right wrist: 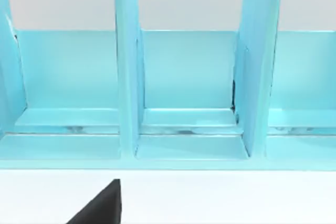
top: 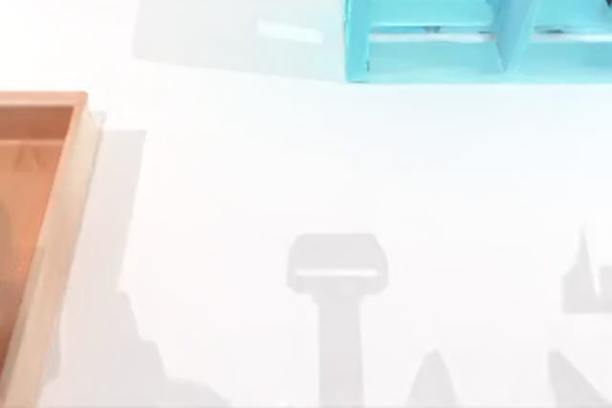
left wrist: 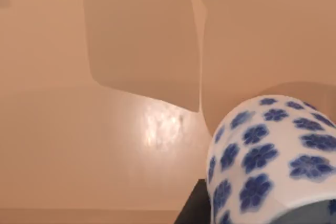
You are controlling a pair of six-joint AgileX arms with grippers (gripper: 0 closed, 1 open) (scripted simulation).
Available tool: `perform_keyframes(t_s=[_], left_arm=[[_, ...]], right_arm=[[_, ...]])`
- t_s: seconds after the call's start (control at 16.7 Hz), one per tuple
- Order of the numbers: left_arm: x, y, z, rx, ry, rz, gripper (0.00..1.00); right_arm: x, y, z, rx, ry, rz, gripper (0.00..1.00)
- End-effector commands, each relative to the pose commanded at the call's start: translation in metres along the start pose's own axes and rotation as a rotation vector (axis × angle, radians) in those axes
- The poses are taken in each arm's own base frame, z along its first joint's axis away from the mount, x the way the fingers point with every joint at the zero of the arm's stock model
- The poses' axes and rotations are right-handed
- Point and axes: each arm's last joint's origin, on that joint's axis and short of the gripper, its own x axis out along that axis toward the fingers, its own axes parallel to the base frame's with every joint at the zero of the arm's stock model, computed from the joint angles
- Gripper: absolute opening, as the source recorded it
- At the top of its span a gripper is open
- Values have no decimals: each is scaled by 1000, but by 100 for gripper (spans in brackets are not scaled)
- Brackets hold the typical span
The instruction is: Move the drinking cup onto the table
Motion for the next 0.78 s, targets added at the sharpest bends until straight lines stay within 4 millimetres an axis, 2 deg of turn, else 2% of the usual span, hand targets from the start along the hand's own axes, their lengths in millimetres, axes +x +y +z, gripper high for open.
perform_keyframes(t_s=[0.24, 0.36, 0.54, 0.78], left_arm=[[-31, 2, 15, -95, -106, 38, 0], [-47, -8, 20, -127, -130, 38, 0], [-65, -42, 20, -96, -78, 11, 0], [-88, -89, 6, -8, 4, -7, 0]], right_arm=[[0, 0, 0, 0, 0, 0, 100], [0, 0, 0, 0, 0, 0, 100], [0, 0, 0, 0, 0, 0, 100], [0, 0, 0, 0, 0, 0, 100]])
